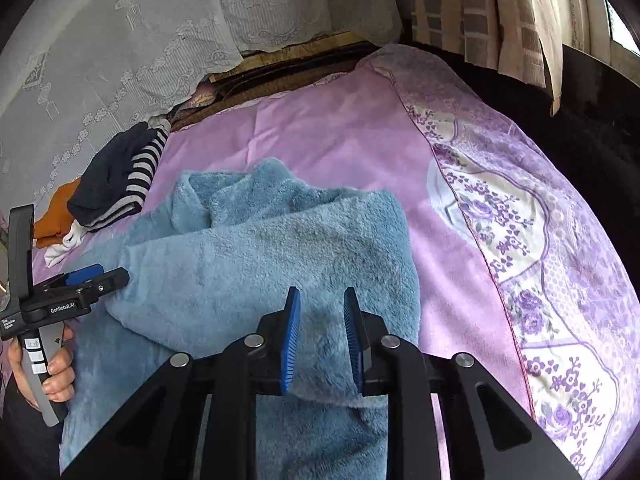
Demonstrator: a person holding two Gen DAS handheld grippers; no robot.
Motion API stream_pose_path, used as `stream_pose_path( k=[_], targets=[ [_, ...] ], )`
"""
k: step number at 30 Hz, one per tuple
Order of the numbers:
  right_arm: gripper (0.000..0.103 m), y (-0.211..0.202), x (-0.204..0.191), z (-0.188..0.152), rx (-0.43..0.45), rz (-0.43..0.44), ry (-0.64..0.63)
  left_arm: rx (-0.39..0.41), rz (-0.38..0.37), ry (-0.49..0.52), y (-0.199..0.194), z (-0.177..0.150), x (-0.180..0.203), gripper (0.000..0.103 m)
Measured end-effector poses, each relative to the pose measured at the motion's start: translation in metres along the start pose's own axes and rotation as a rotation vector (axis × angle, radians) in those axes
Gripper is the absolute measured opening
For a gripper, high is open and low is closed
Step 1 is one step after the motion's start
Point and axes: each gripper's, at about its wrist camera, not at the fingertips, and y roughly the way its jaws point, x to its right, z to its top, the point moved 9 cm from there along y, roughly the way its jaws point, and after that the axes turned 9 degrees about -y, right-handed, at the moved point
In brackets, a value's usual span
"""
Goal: Fold small clothes
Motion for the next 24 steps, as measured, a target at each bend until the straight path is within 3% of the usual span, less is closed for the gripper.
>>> stream_pose_path(
  k=[3, 7, 10, 12, 14, 17, 20, 24],
  targets=[
    [0.023, 0.024, 0.009, 0.02, -0.009, -0.001, 0.065, -0.011, 0.008, 0.035, 0.008, 0.007, 0.014, 0.095],
    [0.021, 0.065, 0.031, 0.014, -0.084, 0.002, 0.154, -0.044, 0.12, 0.103, 0.038, 0.0, 0.019, 0.099],
    [0.022, 0.064, 0.03, 0.012, -0.058, 0.011, 0.156, -0.041, 0.085, 0.075, 0.04, -0.002, 0.013, 0.099],
    [0.036, 0.062, 0.024, 0.012, -0.047, 0.025, 0.137, -0.037, 0.064, 0.047, 0.032, 0.0, 0.008, 0.099],
    [0.039, 0.054, 0.018, 0.014, -0.031, 0.012, 0.135, -0.025, 0.039, 0.024, 0.019, 0.0, 0.0, 0.099],
    [0.042, 0.034, -0.005, 0.023, 0.028, -0.015, 0.097, 0.01, 0.07, 0.005, -0.007, -0.002, -0.031, 0.099],
    [0.044, 0.021, -0.053, 0.03, 0.06, 0.047, -0.013, 0.048, 0.147, -0.049, -0.036, -0.006, -0.086, 0.099],
    [0.045, 0.018, -0.132, 0.029, 0.05, 0.153, -0.149, 0.063, 0.229, -0.205, -0.074, -0.021, -0.183, 0.099]
  ],
)
